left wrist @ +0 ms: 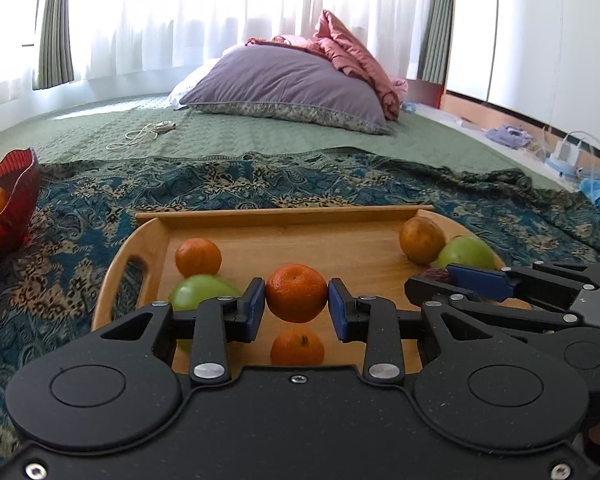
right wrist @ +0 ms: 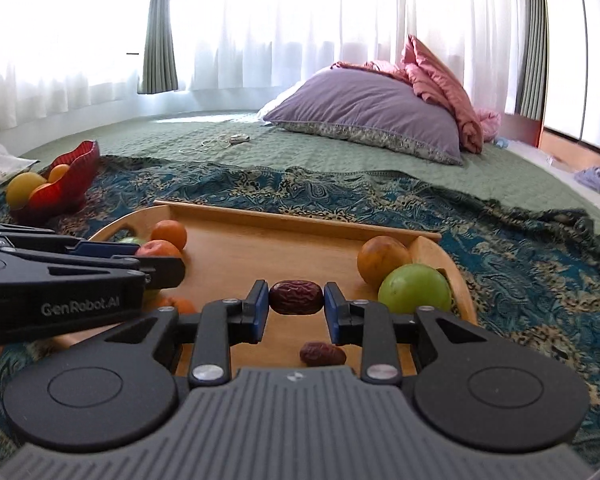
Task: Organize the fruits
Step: 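Carry the held tangerine and date over the tray with both tools, then open both grippers to drop the tangerine and date onto the tray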
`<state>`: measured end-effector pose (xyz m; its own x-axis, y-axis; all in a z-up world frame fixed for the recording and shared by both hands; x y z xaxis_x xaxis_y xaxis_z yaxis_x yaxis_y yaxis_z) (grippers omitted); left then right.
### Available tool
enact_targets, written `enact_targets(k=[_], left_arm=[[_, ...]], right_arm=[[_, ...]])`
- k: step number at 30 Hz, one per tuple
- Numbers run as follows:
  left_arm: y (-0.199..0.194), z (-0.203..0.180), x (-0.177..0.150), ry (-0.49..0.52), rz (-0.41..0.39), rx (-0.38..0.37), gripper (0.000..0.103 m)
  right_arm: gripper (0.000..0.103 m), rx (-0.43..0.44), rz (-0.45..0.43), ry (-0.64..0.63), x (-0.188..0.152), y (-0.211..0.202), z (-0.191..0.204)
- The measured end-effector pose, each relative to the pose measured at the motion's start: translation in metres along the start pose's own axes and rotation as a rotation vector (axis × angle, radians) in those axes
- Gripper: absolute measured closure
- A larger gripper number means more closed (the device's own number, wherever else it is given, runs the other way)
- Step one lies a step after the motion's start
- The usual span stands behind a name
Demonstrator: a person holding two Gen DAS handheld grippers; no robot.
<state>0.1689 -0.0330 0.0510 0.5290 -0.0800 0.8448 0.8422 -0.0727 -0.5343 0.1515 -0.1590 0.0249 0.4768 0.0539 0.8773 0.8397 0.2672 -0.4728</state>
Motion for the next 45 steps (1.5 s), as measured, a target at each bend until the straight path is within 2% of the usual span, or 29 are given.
enact_targets(k=[7, 11, 19, 32, 45], left_arm=[[0.035, -0.002, 0.007, -0.006, 0.063, 0.022, 0.071], [0.041, -0.007, 0.006, 0.036, 0.051, 0.035, 0.071], [0.050, -0.014, 0.002, 0.031, 0.072, 0.018, 0.070], [0.051, -0.022, -0.001, 0.073, 0.051, 0.034, 0.070], [0.050, -0.021, -0.002, 0.063, 0.054, 0.027, 0.070]], right_arm=[[0.068, -0.033, 0.039, 0.016, 0.003, 0.027, -0.015], [0.068, -0.036, 0.060, 0.020, 0.000, 0.034, -0.020], [0.067, -0.031, 0.073, 0.063, -0.005, 0.042, -0.026], [0.067, -0.028, 0.083, 0.090, -0.008, 0.047, -0.032], [0.065, -0.026, 0.092, 0.126, -0.013, 0.048, -0.038]])
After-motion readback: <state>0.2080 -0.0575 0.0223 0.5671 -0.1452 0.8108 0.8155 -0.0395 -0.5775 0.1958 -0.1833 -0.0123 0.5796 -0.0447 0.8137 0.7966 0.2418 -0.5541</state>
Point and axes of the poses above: each gripper's, at about its wrist camera, not at the fingertips, and y roughly the way its jaws point, z to its left, x to its top, the point moved 1 cm from there along y, roughly the way its jaws point, and after that the axes turned 9 degrees about x, right-handed, at the moved point
